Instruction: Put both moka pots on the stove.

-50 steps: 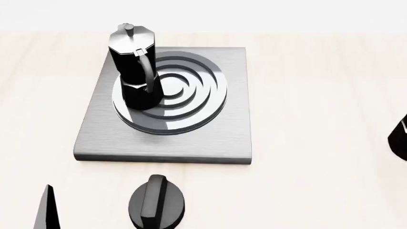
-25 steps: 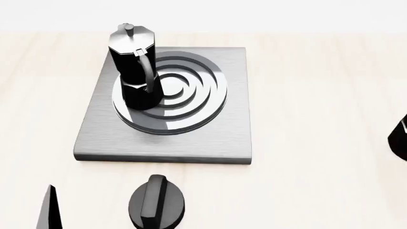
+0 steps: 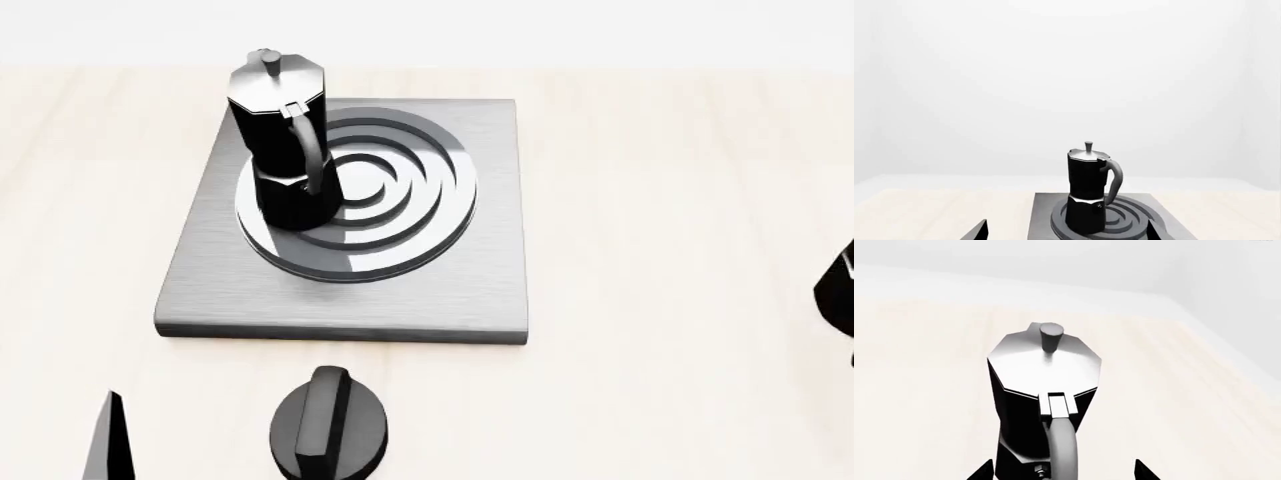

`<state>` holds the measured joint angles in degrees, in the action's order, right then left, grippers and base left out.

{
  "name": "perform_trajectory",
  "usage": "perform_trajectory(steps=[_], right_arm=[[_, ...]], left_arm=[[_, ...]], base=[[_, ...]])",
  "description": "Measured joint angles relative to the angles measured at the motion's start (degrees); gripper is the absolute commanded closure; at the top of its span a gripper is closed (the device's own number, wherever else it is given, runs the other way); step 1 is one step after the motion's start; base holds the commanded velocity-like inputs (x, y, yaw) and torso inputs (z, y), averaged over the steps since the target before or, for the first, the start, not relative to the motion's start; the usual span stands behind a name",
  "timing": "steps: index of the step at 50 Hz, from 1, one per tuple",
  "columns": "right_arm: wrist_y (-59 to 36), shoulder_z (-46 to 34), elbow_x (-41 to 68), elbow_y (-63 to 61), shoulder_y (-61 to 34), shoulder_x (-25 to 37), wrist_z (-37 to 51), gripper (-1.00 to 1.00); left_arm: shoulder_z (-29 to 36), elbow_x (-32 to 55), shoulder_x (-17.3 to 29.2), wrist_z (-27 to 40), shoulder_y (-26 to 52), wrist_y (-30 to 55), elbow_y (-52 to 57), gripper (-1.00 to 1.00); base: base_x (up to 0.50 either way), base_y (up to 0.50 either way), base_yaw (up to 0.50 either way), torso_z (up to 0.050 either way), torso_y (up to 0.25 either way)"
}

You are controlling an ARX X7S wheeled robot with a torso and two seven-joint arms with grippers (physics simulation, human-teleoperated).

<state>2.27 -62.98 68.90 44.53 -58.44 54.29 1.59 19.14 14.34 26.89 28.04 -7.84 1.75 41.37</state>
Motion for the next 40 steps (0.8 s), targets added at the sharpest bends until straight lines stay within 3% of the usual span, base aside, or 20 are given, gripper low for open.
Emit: perform_trajectory(steps=[22, 23, 40], right_arm=[[1.54, -0.66, -2.98, 13.05, -2.99, -8.19, -2.86, -1.00], [1.58, -0.67, -3.03, 13.61, -3.05, -8.53, -3.05, 1.00], [1.72, 0.59, -2.11, 12.68, -2.64, -9.21, -3.30, 1.00]], left_arm=[[0.23, 0.16, 0.15, 0.37, 0.30, 0.44, 0.19, -1.00], [0.23, 0.17, 0.16, 0.39, 0.30, 0.45, 0.19, -1.00], [0.21, 0.24, 0.36, 0.64, 0.26, 0.26, 0.09, -1.00]], base=[[0.00, 0.00, 0.00, 0.000, 0.000], [0.00, 0.00, 0.00, 0.000, 0.000], [0.00, 0.00, 0.00, 0.000, 0.000]])
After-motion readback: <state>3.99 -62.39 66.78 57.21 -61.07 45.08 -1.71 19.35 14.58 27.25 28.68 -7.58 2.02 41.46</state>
